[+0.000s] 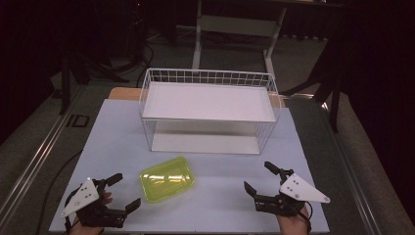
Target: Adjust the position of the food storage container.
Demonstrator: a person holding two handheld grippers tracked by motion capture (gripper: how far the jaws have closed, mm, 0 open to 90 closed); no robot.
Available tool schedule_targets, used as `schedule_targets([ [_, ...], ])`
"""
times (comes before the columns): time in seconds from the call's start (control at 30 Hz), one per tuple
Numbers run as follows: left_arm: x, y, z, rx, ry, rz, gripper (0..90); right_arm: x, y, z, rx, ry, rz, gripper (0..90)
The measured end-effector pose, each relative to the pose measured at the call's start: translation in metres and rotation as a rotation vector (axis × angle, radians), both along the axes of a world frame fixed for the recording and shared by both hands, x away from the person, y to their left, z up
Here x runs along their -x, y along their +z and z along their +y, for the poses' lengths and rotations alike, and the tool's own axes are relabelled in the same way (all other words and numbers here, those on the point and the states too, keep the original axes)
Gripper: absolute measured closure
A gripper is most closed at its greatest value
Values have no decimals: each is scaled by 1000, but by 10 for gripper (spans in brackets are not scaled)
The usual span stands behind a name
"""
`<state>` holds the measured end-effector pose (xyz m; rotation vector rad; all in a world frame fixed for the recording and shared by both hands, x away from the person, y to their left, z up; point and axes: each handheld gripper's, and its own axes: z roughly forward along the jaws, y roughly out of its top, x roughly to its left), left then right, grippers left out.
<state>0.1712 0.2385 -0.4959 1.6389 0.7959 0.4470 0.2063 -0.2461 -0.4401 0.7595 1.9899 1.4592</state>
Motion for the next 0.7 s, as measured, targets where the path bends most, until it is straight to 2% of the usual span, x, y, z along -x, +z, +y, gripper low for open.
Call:
schedule_targets([
  [0.13, 1, 1, 0, 18, -2, -7, 3, 2, 4, -7, -62, -20, -12, 142],
  [0.2, 2, 3, -1, 5, 9, -6, 3, 3, 6, -9, -76, -33, -14, 142],
  [0.3, 4, 8, -1, -37, -17, -37, 4, 2, 8, -11, -97, -42, 1, 141],
  [0.33, 3, 10, -1, -48, -20, -27, 4, 2, 8, -11, -96, -42, 6, 142],
  [0.4, 0, 14, 2, -41, -44, 48, 4, 1, 7, -10, -91, -47, 14, 142],
  [0.43, -1, 14, 3, -46, -37, 82, 4, 1, 7, -10, -91, -45, 19, 142],
  [0.5, -2, 13, 5, -69, -56, 103, 3, 0, 7, -9, -97, -43, 24, 142],
  [0.57, -4, 10, 8, -94, -35, 144, 4, 0, 7, -9, -102, -36, 21, 142],
  [0.6, -6, 8, 11, -95, -46, 157, 4, 1, 7, -9, -102, -36, 18, 142],
  [0.67, -7, 4, 14, -138, -46, 171, 15, 1, 8, -8, -103, -30, 20, 142],
  [0.7, -7, 2, 17, -145, -73, 180, 103, 1, 8, -8, -104, -30, 19, 142],
])
